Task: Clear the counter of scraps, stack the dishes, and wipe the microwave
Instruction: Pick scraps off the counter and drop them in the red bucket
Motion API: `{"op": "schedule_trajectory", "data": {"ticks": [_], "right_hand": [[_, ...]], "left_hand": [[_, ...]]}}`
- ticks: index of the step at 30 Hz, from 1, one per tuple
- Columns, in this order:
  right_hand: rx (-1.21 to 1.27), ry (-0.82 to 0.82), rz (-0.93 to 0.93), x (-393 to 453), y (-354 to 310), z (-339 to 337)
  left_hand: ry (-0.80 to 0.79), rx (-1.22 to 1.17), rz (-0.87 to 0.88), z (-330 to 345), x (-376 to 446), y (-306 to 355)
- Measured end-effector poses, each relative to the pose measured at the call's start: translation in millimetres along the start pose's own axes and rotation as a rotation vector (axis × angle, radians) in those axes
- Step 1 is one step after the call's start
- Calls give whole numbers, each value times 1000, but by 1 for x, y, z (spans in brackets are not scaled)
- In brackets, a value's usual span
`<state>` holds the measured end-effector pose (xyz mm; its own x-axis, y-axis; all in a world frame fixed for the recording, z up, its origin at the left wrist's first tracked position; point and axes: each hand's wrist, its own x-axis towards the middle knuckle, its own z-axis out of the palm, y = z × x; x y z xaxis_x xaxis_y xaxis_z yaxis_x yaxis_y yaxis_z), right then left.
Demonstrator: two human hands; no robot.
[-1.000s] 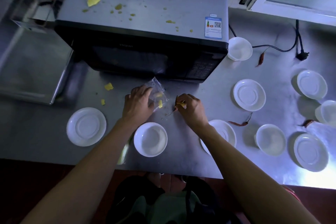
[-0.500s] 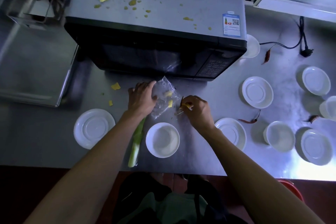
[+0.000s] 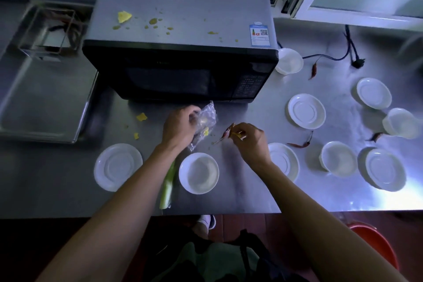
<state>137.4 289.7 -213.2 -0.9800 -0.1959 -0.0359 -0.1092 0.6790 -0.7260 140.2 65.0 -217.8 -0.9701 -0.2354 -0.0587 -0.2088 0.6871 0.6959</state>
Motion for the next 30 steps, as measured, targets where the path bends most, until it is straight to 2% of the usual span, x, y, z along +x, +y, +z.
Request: {"op": "schedule_trajectory", "data": {"ticks": [7, 15, 20, 30], "right_hand": [[72, 113, 44, -52, 21, -42], [161, 285, 146, -140, 61, -110], [144, 434, 163, -205, 105, -165], [29, 743, 444, -348, 198, -244]], "left_hand": [[102, -79, 133, 6, -41, 52], [62, -21, 303, 51, -105, 136], [-71, 5, 414, 104, -151, 196], [-378, 61, 749, 223, -239, 313]]}}
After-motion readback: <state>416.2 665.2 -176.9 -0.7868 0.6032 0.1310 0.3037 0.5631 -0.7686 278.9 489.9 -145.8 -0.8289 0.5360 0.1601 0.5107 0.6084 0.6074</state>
